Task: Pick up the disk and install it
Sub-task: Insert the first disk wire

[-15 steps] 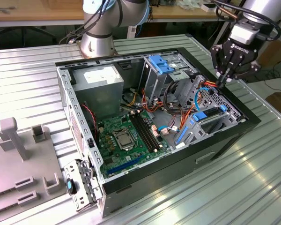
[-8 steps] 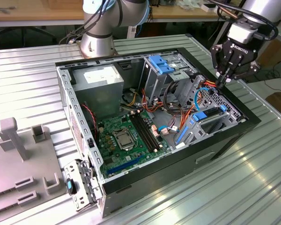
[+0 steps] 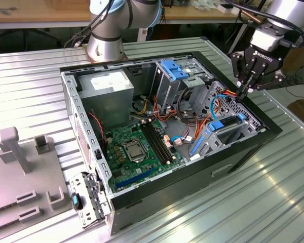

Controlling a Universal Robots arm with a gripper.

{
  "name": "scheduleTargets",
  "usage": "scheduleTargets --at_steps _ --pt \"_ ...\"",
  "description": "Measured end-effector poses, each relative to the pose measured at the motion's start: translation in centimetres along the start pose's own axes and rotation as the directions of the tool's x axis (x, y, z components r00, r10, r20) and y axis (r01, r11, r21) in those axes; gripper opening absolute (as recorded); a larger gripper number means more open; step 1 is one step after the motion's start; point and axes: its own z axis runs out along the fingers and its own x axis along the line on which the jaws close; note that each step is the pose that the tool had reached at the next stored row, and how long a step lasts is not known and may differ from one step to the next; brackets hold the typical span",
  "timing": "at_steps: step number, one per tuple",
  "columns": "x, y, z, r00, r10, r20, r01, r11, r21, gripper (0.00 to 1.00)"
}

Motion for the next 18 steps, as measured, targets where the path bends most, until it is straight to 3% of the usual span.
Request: scheduleTargets --at_steps 5,6,7,8,12,18 --pt "-0.03 0.15 0.01 0.9997 0.026 0.0002 -0.026 0.9997 -0.0020 0.17" --pt "-0.10 0.37 0.00 0.9997 0.026 0.0001 -0.026 0.9996 -0.0021 0.17" --pt "-0.37 1.31 -0.01 0.9996 0.027 0.0002 -0.027 0.9996 -0.0021 0.17" --pt "-0.42 1.49 0.01 0.9995 0.032 0.0001 -0.032 0.9995 -0.0024 0.17" --pt "-0.43 1.49 0.07 0.9949 0.100 0.0001 -0.100 0.9949 -0.0078 0.17" --pt "0.73 1.83 0.26 0.9927 0.121 -0.0047 -0.121 0.9926 -0.0102 0.17"
